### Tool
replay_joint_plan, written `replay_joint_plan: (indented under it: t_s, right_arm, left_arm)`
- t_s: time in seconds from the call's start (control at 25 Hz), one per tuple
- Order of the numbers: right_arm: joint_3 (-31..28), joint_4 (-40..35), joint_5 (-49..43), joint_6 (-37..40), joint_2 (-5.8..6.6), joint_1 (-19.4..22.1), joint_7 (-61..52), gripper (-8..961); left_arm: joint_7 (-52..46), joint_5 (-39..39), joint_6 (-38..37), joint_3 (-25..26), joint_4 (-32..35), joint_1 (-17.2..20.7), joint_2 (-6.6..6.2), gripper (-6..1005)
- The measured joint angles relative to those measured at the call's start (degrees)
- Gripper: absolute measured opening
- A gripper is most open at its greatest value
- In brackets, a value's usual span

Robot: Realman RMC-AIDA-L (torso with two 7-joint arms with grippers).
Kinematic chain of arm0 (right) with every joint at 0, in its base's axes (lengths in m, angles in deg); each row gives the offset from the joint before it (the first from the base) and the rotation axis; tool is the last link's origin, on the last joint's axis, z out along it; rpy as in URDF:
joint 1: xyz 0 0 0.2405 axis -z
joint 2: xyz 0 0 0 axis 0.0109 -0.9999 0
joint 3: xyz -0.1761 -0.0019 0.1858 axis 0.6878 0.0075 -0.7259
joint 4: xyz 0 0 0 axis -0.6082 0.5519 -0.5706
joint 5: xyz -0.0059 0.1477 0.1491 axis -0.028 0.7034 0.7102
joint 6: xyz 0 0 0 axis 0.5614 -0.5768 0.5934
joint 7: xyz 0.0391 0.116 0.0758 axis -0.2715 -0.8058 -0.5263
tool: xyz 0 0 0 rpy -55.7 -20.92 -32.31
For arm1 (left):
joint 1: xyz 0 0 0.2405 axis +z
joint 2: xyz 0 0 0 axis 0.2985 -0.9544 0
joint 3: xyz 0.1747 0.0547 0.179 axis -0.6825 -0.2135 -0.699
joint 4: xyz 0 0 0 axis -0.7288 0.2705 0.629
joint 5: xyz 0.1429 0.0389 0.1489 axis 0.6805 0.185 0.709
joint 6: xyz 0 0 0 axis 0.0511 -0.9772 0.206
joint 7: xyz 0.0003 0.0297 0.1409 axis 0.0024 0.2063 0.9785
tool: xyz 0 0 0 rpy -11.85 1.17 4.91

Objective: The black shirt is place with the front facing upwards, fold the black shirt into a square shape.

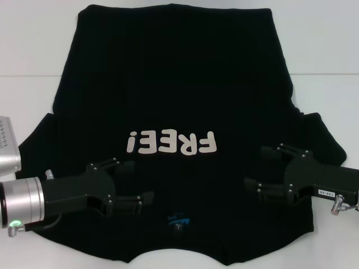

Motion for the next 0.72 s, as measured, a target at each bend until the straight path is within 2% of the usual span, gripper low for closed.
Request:
replay_joint_plan:
  t_s: [0.44,0.56,0.64,0.72]
  right_arm:
    - [0.0,0.0,0.1,0.0,0.00,0.0,0.0,940]
    - [0.0,0.0,0.2,0.0,0.00,0.0,-0.1,940]
    - [0.0,0.0,0.2,0.0,0.00,0.0,-0.1,940]
    - [-0.1,0.0,0.2,0.0,0.00,0.0,-0.2,940]
  left_arm:
    - [-0.6,0.0,0.0,0.0,0.0,0.0,0.00,933]
    - [-5.8,-0.6,-0.1,0.9,0.3,-0.1,-0.16,933]
    - [-15.0,-1.1,-0.2,3.4,0.4,-0.8,-1.09,933]
    - [-22.5,-1.4,-0.3,5.8,-0.4,-1.6,-2.76,933]
